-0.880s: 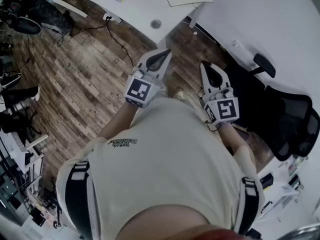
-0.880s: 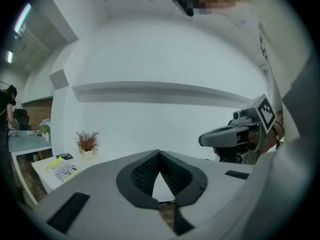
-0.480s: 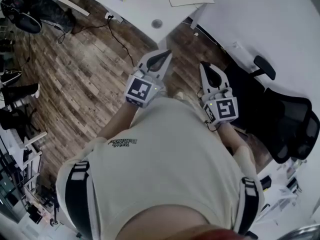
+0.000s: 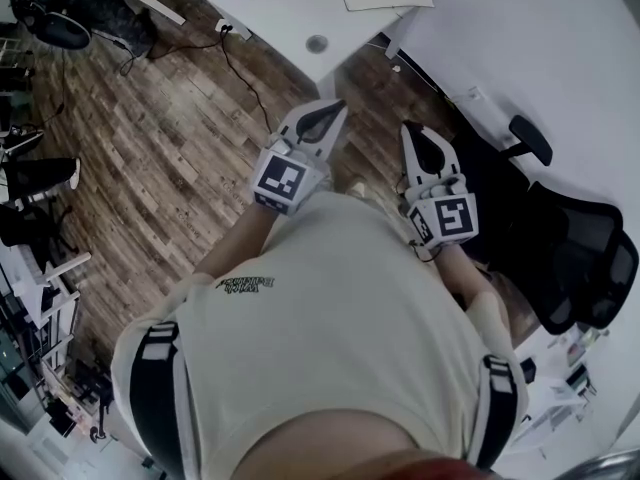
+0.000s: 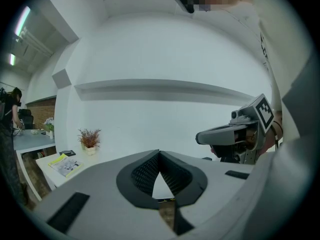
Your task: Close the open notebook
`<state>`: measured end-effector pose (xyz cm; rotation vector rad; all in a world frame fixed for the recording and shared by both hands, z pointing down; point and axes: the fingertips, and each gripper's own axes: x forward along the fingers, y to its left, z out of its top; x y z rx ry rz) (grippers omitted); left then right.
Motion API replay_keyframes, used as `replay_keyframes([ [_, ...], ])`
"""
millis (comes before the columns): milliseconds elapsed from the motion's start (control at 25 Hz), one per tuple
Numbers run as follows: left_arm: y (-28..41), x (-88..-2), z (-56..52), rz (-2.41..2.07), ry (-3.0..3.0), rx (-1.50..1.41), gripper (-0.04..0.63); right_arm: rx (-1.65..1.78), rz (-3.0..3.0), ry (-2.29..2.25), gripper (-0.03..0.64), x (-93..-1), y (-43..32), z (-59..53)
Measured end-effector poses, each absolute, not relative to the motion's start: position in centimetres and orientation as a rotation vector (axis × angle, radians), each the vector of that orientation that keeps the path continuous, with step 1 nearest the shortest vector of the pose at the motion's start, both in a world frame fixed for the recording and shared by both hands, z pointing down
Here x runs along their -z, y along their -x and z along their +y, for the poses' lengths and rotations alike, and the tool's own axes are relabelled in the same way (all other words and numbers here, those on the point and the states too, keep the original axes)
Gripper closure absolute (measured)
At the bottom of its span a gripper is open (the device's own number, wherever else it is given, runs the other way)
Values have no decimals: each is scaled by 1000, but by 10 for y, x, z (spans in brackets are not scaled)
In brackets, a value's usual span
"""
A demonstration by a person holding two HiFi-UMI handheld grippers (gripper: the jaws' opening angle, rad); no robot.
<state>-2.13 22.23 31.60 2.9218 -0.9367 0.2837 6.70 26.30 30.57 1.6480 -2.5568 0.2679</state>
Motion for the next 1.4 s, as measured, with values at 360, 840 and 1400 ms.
replay_keyframes([
  [360, 20, -321, 229, -1002, -2889, -275, 581, -278, -2576, -1600, 615, -312, -72, 273],
  [840, 10, -326, 242, -1106, -2872, -271, 581, -300, -2638, -1477, 615, -327, -75, 276],
  [1400, 24, -331, 192, -1170, -2856, -257, 581, -271, -2670, -1443, 614, -326, -64, 221],
])
